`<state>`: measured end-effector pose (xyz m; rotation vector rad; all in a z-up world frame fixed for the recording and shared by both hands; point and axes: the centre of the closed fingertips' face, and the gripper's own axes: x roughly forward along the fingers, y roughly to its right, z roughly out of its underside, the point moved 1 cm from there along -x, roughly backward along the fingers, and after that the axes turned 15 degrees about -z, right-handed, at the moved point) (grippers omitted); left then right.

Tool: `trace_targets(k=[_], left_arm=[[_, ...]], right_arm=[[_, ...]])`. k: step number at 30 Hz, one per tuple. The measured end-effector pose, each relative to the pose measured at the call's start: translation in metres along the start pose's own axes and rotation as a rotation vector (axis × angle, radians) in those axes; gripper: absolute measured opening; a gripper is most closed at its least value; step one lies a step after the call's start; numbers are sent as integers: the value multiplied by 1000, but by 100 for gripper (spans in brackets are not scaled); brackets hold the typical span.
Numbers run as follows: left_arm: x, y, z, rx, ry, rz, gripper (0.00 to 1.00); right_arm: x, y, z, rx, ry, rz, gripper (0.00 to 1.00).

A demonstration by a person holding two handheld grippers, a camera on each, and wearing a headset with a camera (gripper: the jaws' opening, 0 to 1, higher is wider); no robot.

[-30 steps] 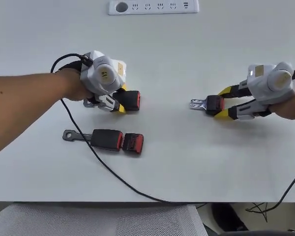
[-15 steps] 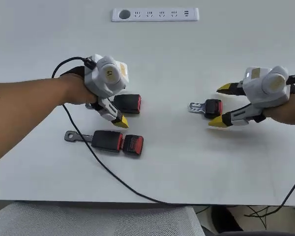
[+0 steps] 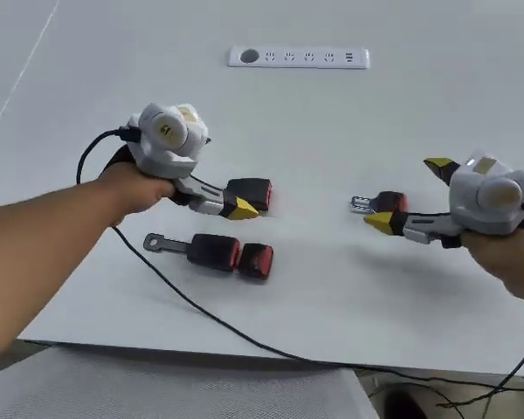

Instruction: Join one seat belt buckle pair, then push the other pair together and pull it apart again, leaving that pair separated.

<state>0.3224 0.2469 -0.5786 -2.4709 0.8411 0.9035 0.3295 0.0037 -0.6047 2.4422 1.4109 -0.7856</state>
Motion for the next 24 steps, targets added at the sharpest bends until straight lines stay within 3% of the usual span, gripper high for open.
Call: trace_targets(k=[3, 9, 16, 24], left_arm=[[-17, 2, 4, -25, 41, -27, 100], [-50, 9, 23, -54, 55, -44, 100], [-82, 16, 40, -52, 83, -62, 100], [-108, 17, 64, -76, 91, -81, 100]], right_arm=[[-3, -15, -5, 5, 27, 7, 94], [-12, -42, -10, -7, 55, 33, 100], [-24, -71, -14, -16, 79, 47, 100], [-42, -93, -9, -10, 81, 62, 100]])
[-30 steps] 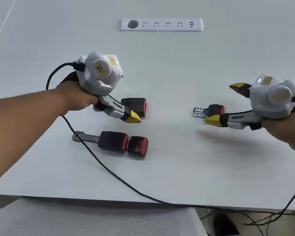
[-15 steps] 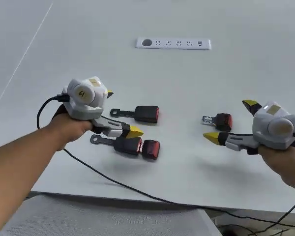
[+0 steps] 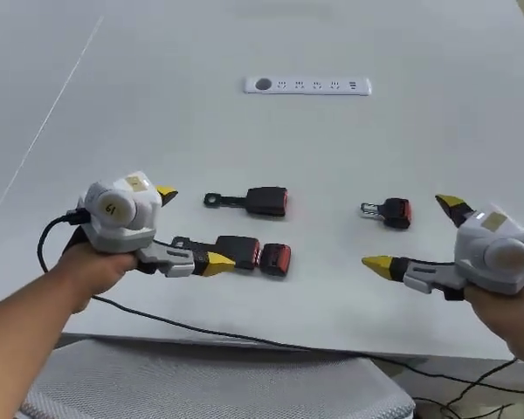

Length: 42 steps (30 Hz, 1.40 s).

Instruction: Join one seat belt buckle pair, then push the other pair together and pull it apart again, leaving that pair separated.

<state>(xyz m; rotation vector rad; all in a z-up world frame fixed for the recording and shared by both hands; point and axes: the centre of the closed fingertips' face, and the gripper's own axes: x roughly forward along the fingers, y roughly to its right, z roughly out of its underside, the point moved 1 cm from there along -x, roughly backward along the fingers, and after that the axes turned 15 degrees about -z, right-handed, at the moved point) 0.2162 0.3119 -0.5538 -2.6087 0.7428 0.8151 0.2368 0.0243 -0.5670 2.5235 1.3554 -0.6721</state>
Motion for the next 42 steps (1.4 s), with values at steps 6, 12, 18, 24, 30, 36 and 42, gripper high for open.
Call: trace_targets(k=[6, 12, 18, 24, 30, 36, 42], left_arm=[[-20, -10, 13, -40, 4, -22, 100], [-39, -22, 22, -49, 11, -57, 100], [-51, -29, 29, -53, 16, -69, 100], [-52, -28, 32, -63, 19, -72, 100], [-52, -26, 34, -58, 14, -68, 100], [-53, -28, 32, -66, 18, -69, 100], [-52, -29, 33, -74, 13, -74, 100]], right_arm=[[-15, -6, 4, 20, 12, 34, 100], [-30, -12, 15, 49, 0, 68, 100], [-41, -14, 21, 54, -20, 76, 100], [-46, -14, 25, 63, -26, 95, 100], [-50, -16, 32, 76, -39, 111, 100], [-49, -19, 32, 70, -45, 103, 100], [-47, -17, 28, 69, -40, 102, 100]])
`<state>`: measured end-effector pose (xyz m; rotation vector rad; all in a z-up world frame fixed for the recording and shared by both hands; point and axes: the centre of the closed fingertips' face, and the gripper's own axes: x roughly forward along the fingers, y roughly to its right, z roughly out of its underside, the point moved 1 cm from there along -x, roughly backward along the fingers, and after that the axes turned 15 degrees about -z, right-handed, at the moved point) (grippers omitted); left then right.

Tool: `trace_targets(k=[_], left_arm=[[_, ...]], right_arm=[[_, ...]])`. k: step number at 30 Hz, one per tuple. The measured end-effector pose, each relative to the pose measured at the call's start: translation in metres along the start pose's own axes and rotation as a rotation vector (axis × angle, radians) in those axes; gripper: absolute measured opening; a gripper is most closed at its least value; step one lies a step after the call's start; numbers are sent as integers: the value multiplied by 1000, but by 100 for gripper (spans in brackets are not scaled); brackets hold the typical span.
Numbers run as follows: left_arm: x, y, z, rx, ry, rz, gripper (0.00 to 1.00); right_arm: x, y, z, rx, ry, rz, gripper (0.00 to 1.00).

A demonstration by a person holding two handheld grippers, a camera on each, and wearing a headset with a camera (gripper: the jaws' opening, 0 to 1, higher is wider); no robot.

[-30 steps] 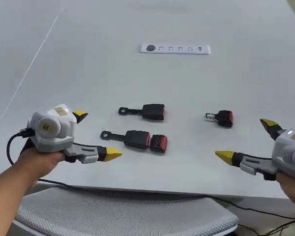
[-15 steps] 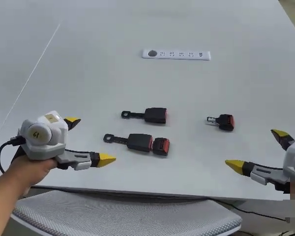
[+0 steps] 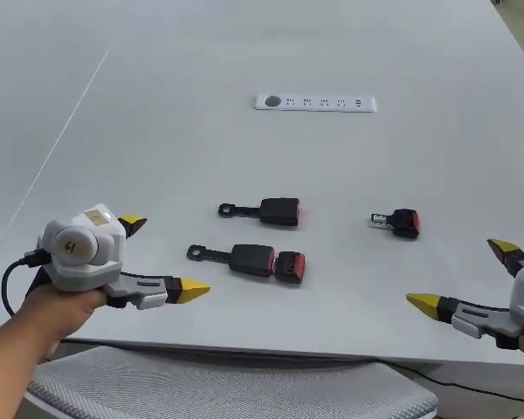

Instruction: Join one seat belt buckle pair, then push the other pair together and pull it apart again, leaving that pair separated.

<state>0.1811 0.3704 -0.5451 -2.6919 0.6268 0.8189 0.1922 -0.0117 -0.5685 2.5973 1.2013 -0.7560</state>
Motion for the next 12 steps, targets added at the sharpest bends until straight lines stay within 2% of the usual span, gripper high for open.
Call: trace_targets(k=[12], left_arm=[[-4, -2, 0, -29, 10, -3, 100]], right_arm=[[9, -8, -8, -24, -1, -28, 99]])
